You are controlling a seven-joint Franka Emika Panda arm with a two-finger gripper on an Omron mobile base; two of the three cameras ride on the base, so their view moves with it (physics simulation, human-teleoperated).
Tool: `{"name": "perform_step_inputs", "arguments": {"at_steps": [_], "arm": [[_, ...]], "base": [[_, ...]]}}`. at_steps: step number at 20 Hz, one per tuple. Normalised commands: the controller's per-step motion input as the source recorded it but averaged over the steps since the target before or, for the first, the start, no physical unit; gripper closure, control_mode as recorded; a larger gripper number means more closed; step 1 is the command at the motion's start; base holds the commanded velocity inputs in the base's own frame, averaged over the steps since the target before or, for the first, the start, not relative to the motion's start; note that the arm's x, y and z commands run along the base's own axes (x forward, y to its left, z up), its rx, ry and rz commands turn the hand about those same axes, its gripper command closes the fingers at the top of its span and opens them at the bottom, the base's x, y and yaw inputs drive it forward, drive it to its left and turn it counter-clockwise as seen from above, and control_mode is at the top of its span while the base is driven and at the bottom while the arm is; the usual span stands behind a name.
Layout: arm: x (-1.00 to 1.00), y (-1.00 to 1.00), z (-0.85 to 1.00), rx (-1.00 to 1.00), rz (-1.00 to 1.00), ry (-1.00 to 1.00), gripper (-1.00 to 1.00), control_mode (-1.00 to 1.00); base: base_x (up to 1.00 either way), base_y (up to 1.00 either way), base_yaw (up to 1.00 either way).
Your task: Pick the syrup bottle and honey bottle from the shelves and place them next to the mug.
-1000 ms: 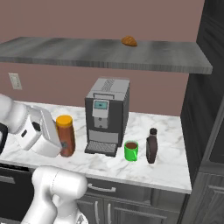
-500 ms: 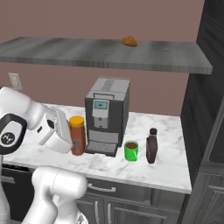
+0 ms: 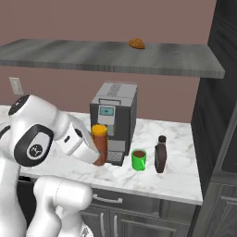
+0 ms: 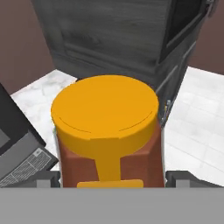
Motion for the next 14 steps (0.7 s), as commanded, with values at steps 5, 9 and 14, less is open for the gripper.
{"name": "perform_step_inputs", "arguments": {"at_steps": [5,9,14], "arm": [[0.00,-0.44,-0.09,0.00,0.29,-0.07,1.00,-1.00],[0.09,-0.27,-0.19,0.00,0.40,-0.01,1.00,-1.00],[0.27,-0.18,-0.37,0.00,0.46,0.00,1.00,-1.00]], "base": [[0.00,0.00,0.00],[0.00,0.00,0.00],[0.00,0.00,0.00]]}}
